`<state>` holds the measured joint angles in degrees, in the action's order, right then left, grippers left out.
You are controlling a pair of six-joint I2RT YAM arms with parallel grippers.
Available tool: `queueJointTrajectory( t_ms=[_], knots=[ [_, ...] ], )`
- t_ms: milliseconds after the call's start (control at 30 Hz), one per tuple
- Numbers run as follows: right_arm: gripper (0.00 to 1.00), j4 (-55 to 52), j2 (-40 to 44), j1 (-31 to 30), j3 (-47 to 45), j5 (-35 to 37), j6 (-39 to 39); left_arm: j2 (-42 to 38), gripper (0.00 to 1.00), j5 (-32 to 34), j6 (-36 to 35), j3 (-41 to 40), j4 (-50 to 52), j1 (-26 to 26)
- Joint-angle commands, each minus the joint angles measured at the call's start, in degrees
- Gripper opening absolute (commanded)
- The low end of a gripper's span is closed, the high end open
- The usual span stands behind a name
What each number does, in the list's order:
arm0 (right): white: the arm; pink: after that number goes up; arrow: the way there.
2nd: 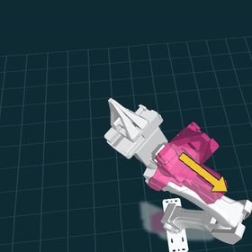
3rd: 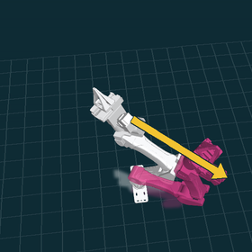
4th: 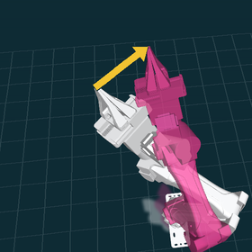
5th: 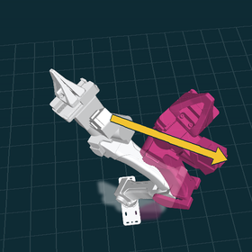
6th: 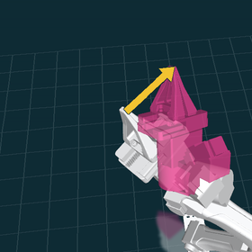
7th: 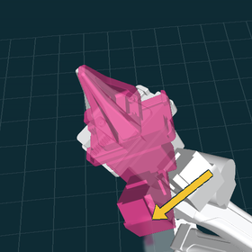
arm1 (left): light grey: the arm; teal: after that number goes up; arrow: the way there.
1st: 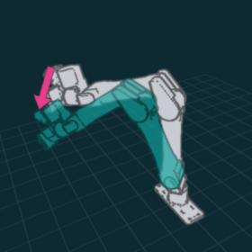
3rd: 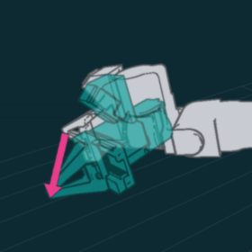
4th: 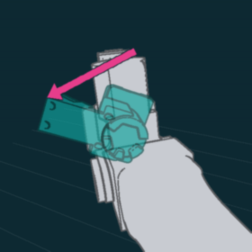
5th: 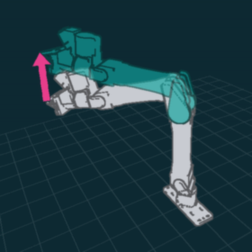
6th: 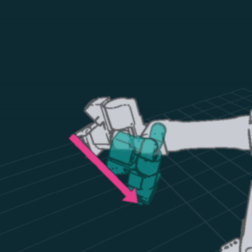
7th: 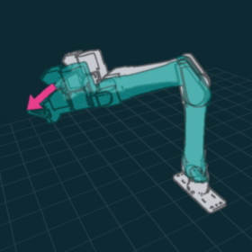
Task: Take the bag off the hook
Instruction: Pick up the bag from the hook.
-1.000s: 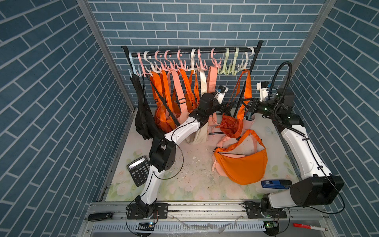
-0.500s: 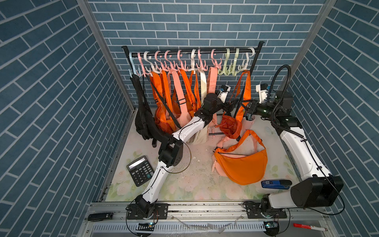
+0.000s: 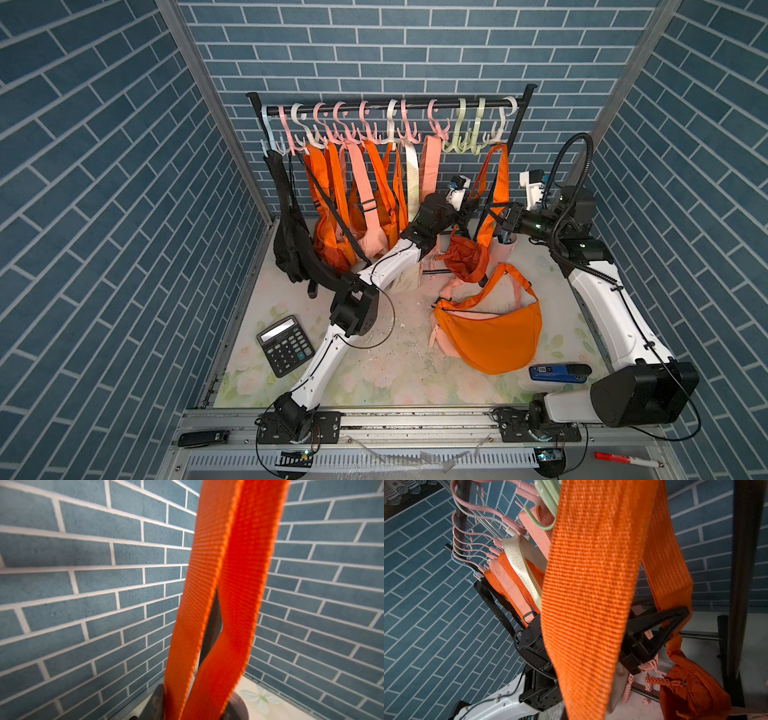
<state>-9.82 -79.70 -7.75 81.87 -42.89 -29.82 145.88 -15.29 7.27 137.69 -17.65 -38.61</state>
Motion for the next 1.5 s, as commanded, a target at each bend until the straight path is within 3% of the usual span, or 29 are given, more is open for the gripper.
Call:
queueJointTrajectory(
  t_ms=[0, 33, 100, 600, 767, 1467],
  knots=[
    [0.0, -0.2, 2.0, -0.4, -0.5, -1.3, -0.9, 0.2, 0.15, -0.3, -0.4, 1.9, -1.7, -0.1],
    [0.0, -0.4, 1.9, -0.5, -0.5, -1.0, -0.7, 0.1, 0.07, -0.3, -0.3, 1.9, -1.7, -0.1],
    [0.0, -1.6, 1.8, -0.5, -0.3, -0.4, 0.1, -0.2, 0.0, -0.4, 0.1, 1.9, -1.6, 0.0],
    [0.0, -13.5, -3.0, -0.4, 7.9, 8.3, 4.0, -6.9, 0.0, -1.3, -3.3, 0.0, 3.0, 0.4],
    [0.0, -18.1, -6.0, -0.4, 14.1, 11.3, 4.8, -10.8, 0.0, -0.9, -4.7, -3.2, 3.0, 0.3],
    [0.0, -32.9, -18.0, 0.5, 41.2, 16.8, 9.6, -19.0, 0.0, -0.4, -8.9, -3.3, 11.1, 0.3]
  ],
)
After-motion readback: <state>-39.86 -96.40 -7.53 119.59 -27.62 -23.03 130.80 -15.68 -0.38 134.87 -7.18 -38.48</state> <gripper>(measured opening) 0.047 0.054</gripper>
